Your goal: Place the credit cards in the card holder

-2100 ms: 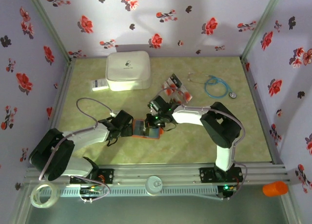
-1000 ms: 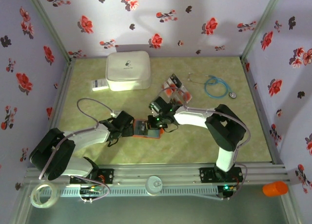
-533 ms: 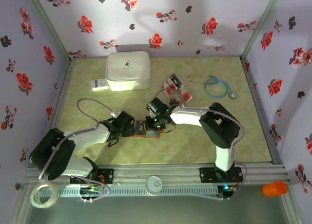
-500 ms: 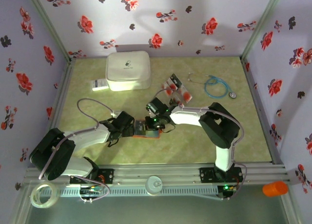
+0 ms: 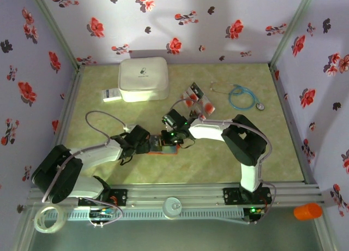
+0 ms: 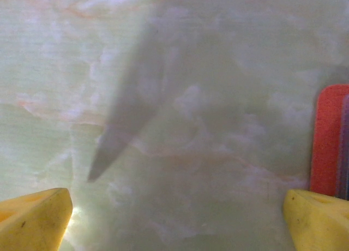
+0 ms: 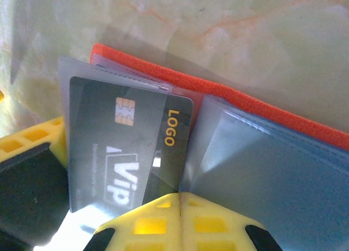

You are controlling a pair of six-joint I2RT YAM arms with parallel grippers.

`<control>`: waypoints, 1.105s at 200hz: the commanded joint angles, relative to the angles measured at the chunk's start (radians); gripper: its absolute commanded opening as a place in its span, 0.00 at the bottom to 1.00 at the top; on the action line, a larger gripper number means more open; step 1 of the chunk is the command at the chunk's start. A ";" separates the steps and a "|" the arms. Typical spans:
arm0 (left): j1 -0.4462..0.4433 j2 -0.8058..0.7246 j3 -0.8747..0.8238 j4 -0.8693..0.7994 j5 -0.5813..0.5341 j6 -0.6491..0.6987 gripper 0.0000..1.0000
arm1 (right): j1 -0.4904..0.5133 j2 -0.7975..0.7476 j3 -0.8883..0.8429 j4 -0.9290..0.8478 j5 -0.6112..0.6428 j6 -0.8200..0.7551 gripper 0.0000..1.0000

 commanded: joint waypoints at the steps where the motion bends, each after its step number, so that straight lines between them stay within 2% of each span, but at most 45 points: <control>1: -0.015 -0.035 0.001 -0.055 -0.018 -0.037 1.00 | 0.012 -0.035 -0.046 -0.026 0.022 -0.020 0.00; 71: -0.016 -0.049 0.021 -0.078 -0.028 -0.030 1.00 | -0.024 -0.108 -0.155 -0.013 0.034 -0.029 0.00; 134: -0.017 -0.020 0.028 -0.056 0.004 -0.011 1.00 | -0.027 -0.168 -0.106 -0.040 0.020 -0.043 0.00; 221: -0.019 0.032 0.039 -0.031 0.026 0.004 1.00 | -0.023 -0.121 -0.085 0.009 -0.007 -0.017 0.00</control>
